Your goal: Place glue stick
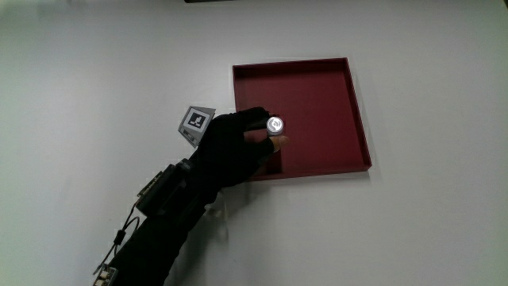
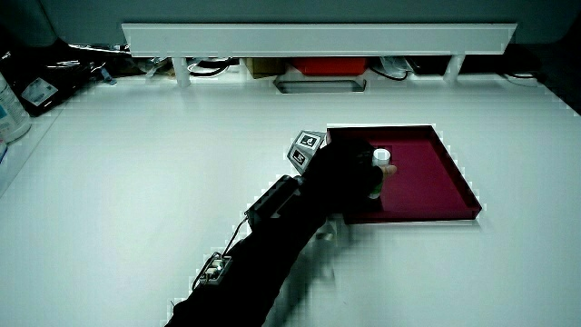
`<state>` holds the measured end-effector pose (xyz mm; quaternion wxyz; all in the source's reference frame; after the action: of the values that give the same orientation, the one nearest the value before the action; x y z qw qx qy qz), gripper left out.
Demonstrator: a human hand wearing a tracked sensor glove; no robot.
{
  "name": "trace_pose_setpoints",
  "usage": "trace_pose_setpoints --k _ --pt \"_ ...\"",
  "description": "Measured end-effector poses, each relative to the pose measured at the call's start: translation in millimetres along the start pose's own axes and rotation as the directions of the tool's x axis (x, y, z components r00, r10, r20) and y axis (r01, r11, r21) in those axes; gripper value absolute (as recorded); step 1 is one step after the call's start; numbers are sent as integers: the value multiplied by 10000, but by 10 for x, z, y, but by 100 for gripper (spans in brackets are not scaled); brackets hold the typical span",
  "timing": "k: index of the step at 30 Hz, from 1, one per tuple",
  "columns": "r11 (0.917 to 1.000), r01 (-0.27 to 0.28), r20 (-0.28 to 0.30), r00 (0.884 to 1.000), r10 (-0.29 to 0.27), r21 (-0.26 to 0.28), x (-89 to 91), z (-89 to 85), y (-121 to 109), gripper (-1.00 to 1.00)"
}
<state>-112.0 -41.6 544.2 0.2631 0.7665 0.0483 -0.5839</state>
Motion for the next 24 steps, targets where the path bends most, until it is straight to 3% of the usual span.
trace_pose_setpoints --k 5,11,15,23,24 --pt "10000 -7 23 10000 7 16 -10 1 -11 0" --pt "9998 -175 -18 9998 175 61 -5 4 -29 -27" --pt "9999 -25 279 9996 22 106 6 46 -64 -45" --pt "10000 -39 307 9995 39 -19 205 217 -224 -82" --pt "9992 384 860 9956 -374 -107 221 241 -247 -86"
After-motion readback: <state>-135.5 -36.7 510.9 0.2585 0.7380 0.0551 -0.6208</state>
